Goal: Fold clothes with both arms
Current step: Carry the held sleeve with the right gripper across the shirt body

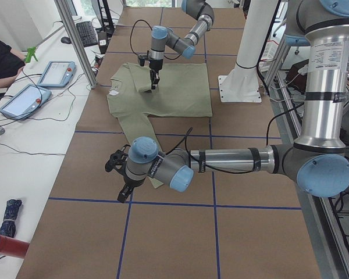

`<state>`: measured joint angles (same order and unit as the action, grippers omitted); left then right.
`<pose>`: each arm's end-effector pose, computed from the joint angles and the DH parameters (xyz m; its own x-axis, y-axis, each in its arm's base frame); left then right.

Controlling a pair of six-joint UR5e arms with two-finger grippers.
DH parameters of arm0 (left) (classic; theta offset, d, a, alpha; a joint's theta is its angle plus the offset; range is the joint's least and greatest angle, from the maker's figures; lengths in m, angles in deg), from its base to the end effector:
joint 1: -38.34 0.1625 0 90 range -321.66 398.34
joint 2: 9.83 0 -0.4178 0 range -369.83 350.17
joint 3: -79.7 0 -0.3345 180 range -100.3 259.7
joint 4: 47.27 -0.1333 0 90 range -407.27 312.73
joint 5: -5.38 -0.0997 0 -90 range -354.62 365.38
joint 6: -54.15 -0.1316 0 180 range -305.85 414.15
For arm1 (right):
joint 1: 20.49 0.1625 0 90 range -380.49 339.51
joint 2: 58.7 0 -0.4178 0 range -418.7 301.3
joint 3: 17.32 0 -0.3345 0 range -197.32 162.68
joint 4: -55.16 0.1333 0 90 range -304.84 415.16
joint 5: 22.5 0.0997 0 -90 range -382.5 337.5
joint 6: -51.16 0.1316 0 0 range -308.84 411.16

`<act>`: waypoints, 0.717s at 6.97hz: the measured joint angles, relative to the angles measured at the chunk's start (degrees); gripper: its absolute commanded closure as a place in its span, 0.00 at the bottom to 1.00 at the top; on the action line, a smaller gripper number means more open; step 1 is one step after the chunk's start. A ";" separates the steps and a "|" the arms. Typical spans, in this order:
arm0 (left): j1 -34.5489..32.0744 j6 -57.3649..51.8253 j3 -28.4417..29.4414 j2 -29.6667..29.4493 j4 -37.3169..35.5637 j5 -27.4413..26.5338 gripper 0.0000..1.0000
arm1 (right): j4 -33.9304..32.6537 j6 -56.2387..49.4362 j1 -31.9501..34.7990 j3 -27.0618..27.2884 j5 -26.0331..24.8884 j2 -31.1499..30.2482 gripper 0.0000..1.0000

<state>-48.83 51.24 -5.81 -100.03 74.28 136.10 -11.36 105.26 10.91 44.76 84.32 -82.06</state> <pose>-0.0242 -0.4711 0.6483 0.7390 0.3805 -0.5559 -0.0815 0.8697 0.4869 -0.6353 -0.4994 0.0895 0.4868 -0.3605 0.7957 0.0064 0.9123 0.4094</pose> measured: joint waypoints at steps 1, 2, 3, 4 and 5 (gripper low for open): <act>0.04 0.01 0.45 -0.17 0.25 -0.02 0.00 | 2.66 1.30 -1.17 -0.53 -2.37 -0.12 1.00; 0.06 0.01 0.78 -0.29 0.37 -0.03 0.00 | 4.88 2.31 -1.92 -1.02 -4.12 -0.22 1.00; 0.07 0.03 0.95 -0.41 0.42 -0.03 0.00 | 6.31 2.79 -2.35 -1.26 -5.11 -0.26 0.78; 0.07 0.09 1.00 -0.63 0.42 -0.03 0.00 | 7.17 2.93 -2.81 -1.37 -5.87 -0.24 0.02; 0.07 0.12 1.23 -1.10 0.38 -0.03 0.00 | 7.52 2.97 -3.46 -1.40 -6.61 0.14 0.00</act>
<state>-48.76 51.37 -4.58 -101.14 74.66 136.07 -3.85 108.23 7.45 43.36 77.72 -81.92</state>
